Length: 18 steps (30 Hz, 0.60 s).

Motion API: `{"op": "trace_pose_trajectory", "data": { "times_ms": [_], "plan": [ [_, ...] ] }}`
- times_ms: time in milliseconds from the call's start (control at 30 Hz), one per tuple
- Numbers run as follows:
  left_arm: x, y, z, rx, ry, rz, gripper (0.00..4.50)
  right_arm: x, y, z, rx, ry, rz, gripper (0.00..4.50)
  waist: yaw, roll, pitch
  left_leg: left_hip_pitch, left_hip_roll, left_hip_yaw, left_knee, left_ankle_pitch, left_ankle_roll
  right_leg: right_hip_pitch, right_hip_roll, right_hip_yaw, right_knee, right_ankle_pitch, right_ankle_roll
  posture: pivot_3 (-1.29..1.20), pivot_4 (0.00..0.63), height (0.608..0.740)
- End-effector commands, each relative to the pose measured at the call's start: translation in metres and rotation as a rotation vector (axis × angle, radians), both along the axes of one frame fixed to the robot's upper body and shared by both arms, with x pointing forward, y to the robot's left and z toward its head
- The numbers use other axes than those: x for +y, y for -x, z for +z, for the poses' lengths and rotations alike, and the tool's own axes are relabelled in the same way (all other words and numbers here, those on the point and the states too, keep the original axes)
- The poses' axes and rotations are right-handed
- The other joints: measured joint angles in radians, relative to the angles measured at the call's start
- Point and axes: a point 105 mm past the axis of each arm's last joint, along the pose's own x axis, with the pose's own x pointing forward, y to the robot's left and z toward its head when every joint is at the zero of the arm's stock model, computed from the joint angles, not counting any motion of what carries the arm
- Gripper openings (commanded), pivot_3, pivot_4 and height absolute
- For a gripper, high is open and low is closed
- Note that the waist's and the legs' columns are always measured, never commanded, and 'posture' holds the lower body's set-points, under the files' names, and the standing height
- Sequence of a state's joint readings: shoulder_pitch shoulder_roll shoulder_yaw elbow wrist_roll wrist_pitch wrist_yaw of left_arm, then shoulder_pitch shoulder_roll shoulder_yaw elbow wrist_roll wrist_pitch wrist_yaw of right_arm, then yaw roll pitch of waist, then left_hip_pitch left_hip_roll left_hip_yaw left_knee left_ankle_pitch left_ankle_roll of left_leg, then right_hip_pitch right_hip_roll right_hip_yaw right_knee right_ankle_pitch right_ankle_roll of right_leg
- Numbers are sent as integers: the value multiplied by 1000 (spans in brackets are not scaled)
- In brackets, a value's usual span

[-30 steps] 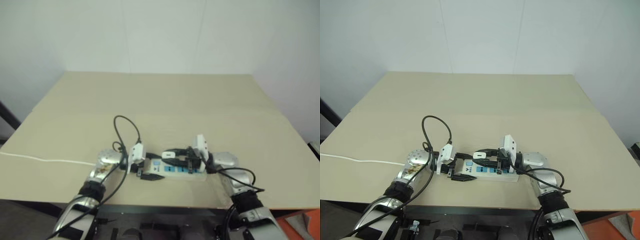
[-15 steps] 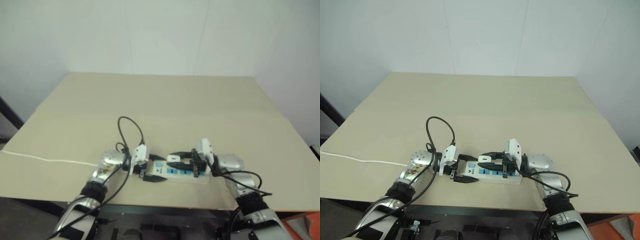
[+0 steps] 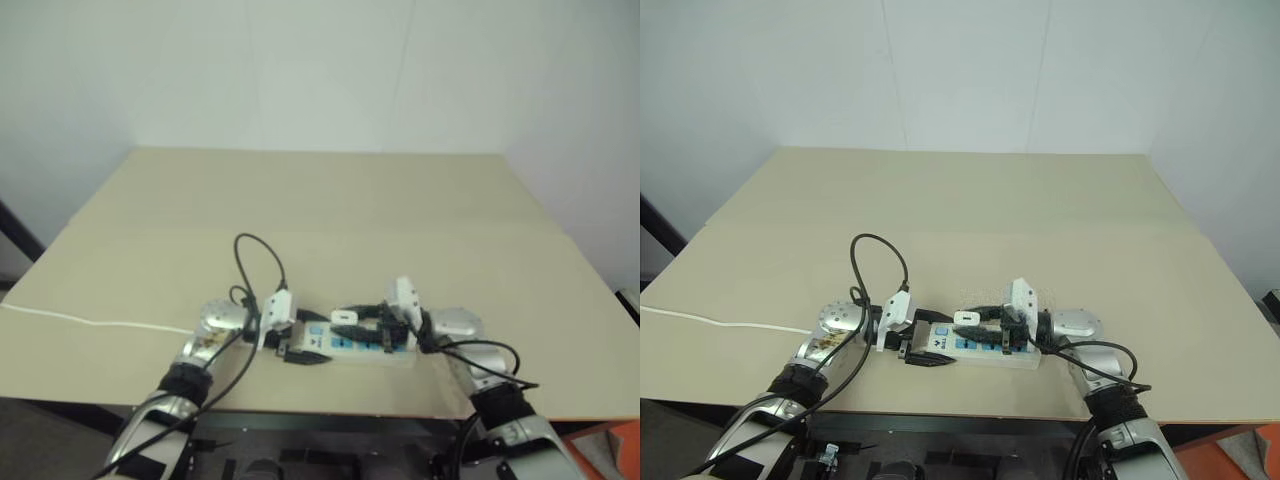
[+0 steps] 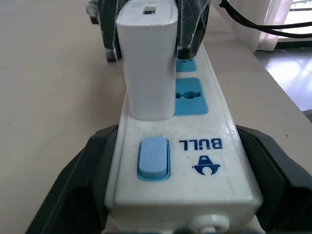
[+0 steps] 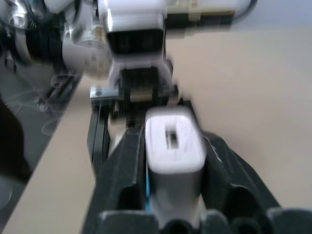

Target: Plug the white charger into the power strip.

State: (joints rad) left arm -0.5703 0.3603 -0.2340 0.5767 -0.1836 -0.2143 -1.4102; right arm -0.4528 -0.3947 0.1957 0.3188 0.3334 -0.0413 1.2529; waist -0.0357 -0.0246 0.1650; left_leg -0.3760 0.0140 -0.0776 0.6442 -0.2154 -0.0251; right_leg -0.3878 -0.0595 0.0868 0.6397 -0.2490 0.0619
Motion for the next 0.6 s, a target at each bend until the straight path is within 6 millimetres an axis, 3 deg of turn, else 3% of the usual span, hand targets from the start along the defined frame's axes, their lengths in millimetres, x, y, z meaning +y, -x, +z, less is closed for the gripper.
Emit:
{"op": "trace_pose_trajectory", "data": {
  "times_ms": [33,167,233,300,367,600],
  "plan": [
    [5,5,-12,37,-46,-1,3295,-7,7,-26,119,86,3,3101,-1,-1,0,0,0,0,0,0,0,0,0,0,0,0,0,0,150,740],
    [3,3,-12,35,-44,5,3295,-6,7,-24,117,94,6,4433,-1,-1,-1,0,0,0,0,0,0,0,0,0,0,0,0,0,150,740],
    [2,2,-12,32,-42,13,3295,-7,8,-21,109,98,15,4475,-1,-1,-1,0,0,0,0,0,0,0,0,0,0,0,0,0,150,740],
    [1,1,-10,31,-35,24,4024,-9,7,-16,90,102,18,4500,-1,-1,-1,0,0,0,0,0,0,0,0,0,0,0,0,0,150,740],
    [0,0,-3,28,-5,24,4474,-12,6,-11,57,120,18,4500,0,-1,-1,0,0,0,0,0,0,0,0,0,0,0,0,0,150,740],
    [13,6,46,-15,102,10,4474,-24,4,12,-8,109,-3,4500,-4,-1,1,-7,0,0,0,0,0,-6,0,0,0,0,0,0,150,740]
  ]
}}
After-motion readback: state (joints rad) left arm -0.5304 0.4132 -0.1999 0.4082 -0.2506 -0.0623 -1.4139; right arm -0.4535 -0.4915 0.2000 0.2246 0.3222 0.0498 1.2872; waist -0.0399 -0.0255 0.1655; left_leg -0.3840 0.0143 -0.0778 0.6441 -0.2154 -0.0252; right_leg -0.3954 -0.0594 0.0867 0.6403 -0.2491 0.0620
